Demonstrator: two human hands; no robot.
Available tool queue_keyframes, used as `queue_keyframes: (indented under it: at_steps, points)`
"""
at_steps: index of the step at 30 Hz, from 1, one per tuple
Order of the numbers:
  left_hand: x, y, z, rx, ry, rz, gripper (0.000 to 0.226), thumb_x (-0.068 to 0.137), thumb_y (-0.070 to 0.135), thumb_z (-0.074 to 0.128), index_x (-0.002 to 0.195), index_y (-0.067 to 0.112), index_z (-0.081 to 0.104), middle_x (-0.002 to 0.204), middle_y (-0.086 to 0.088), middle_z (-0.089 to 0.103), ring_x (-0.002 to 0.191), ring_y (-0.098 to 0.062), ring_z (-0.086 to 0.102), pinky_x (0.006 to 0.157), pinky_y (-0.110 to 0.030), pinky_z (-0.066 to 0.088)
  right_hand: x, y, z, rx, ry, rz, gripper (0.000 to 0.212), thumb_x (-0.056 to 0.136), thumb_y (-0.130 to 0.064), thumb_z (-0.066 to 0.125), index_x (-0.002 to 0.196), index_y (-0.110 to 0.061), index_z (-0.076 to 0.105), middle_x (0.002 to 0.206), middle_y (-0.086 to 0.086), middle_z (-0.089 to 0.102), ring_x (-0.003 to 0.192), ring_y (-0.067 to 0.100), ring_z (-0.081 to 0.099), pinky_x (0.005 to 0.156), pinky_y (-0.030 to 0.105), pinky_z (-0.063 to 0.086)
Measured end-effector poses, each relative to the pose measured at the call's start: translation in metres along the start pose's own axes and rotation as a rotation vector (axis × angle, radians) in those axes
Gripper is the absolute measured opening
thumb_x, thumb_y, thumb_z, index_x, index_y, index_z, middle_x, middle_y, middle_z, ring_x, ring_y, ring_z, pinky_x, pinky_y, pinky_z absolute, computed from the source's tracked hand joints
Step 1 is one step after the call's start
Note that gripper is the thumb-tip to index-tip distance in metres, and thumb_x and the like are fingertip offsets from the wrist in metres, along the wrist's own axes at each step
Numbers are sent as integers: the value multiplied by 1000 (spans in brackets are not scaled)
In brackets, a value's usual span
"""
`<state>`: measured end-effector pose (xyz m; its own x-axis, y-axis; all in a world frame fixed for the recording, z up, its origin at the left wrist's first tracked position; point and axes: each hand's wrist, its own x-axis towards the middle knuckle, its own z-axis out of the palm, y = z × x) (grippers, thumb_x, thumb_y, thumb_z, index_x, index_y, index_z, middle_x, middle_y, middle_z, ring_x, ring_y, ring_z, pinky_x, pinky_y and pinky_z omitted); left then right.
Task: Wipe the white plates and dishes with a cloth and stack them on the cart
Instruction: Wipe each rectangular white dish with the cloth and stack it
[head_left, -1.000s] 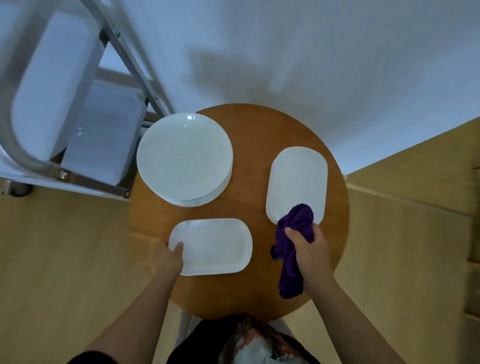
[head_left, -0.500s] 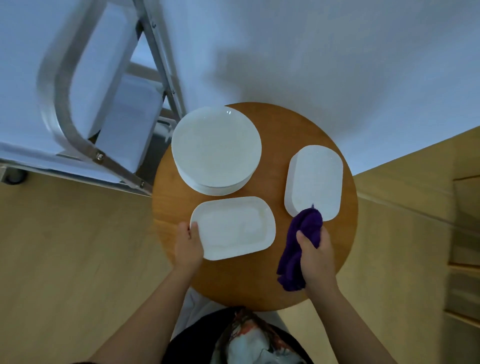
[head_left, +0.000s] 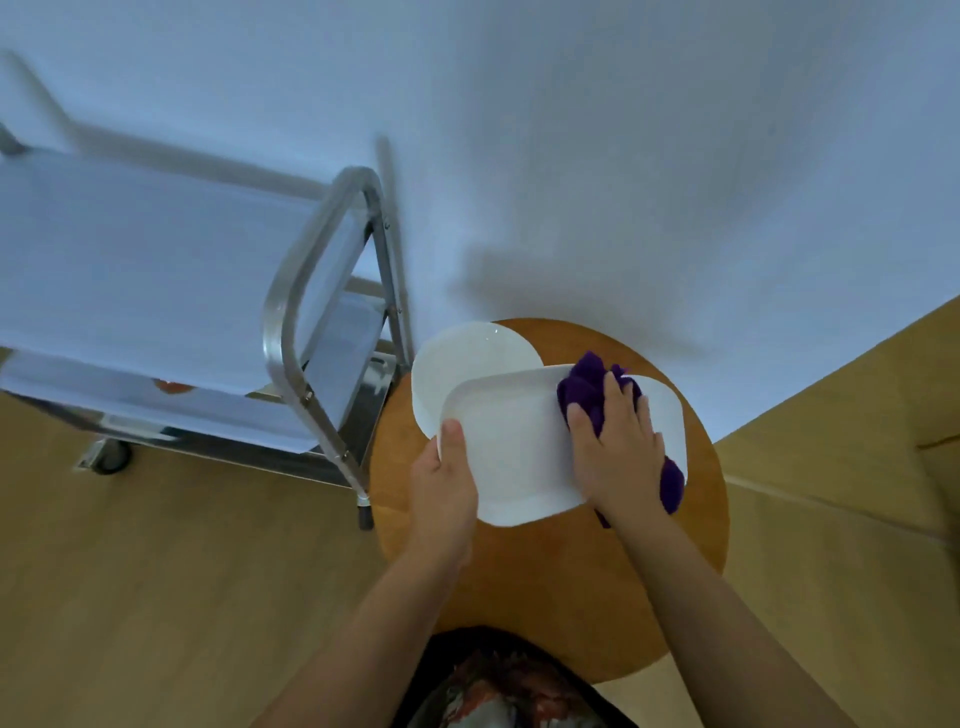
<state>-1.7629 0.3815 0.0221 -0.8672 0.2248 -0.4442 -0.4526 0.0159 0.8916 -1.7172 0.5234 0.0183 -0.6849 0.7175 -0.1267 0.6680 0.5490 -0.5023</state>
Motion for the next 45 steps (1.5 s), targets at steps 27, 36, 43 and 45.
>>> queue_keyframes:
  at_steps: [27, 36, 43, 45]
  points:
    - [-8, 94, -51, -62, -159, 19, 44, 90, 55, 47, 99, 17, 65, 85, -5, 75, 87, -24, 70, 75, -39, 56, -51, -28, -74, -393, -121, -1196, 68, 66, -25, 83, 127, -25, 54, 135, 0, 53, 127, 18, 46, 105, 29, 20]
    - [-4, 121, -49, -155, -271, 9, 37, 90, 45, 55, 114, 18, 61, 99, -6, 71, 86, -20, 69, 64, -34, 57, -50, -5, -84, -373, 349, -1313, 49, 66, -8, 80, 109, -8, 58, 89, 10, 71, 72, 24, 68, 51, 28, 54]
    - [-50, 60, 8, -386, -36, -43, 31, 91, 60, 37, 83, 34, 51, 86, 6, 63, 80, -13, 62, 59, -26, 53, -75, -42, -41, -225, 513, -1020, 45, 60, -17, 85, 101, -4, 70, 86, 8, 73, 72, 23, 70, 57, 28, 56]
    - [-47, 66, 7, -376, -50, -57, 32, 91, 59, 38, 80, 32, 50, 86, 4, 61, 79, -15, 61, 59, -28, 53, -77, -41, -36, -217, 538, -1015, 44, 61, -17, 85, 101, -5, 71, 90, 9, 73, 78, 25, 71, 64, 30, 57]
